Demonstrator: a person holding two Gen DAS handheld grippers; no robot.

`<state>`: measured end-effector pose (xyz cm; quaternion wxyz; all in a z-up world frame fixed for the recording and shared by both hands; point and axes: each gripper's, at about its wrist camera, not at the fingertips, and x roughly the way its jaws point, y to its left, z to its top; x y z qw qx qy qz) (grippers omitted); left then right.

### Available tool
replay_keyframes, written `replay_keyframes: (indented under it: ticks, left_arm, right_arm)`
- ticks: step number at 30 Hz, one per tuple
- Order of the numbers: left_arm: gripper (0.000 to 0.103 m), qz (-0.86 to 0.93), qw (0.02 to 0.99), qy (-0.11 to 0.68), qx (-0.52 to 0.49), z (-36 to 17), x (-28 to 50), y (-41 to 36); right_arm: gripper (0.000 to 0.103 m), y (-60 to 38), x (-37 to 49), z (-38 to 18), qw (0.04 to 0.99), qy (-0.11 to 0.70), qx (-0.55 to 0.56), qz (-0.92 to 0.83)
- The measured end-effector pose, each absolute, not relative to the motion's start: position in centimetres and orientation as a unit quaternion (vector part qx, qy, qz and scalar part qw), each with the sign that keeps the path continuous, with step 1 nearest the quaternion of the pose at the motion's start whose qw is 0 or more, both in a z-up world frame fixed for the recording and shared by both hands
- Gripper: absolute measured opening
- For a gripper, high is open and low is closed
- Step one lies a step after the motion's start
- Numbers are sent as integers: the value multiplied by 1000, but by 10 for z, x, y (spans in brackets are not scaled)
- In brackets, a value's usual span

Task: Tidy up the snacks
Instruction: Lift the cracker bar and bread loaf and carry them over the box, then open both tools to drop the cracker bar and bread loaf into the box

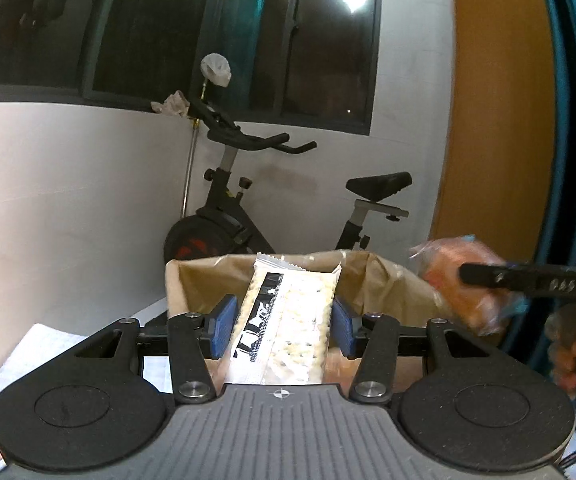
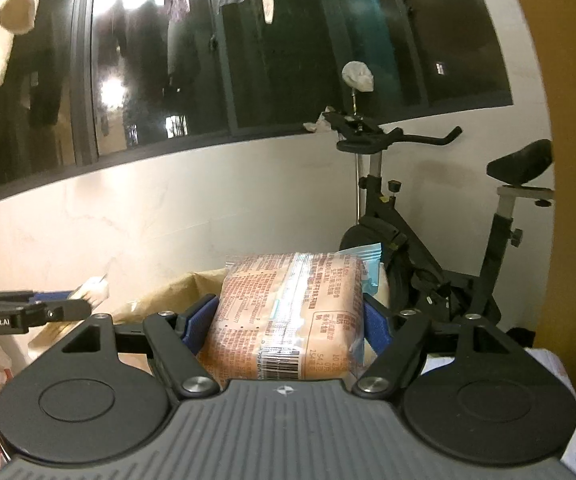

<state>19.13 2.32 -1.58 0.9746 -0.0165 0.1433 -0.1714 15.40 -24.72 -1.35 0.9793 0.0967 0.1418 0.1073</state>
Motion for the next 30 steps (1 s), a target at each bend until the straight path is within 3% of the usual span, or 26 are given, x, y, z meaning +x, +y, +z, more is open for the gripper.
replay_keyframes:
  ticks: [9,19,21,23,25,30]
  left_arm:
    - [53,-150,972,181,-27,-19,263,8]
    - [53,-129,965,229,-13,-40,286,9]
    - [55,-125,964,234,-14,-42,285,12]
    - [68,-125,964,233,-17,-42,282,15]
    - [73,-123,966,227,-19,-39,277,18]
    - [73,-125,967,220,-19,-31,265,22]
  right_arm:
    - [76,-223,229,-31,971,197,106,82]
    - [76,-221,238,-52,966,233,87,66]
    - [76,-218,238,-50,966,235,82,66]
    - [77,-217,236,-49,966,236,78,66]
    - [79,-216,233,-48,966,238,78,62]
    - [79,-220,222,-48,966,236,89,58]
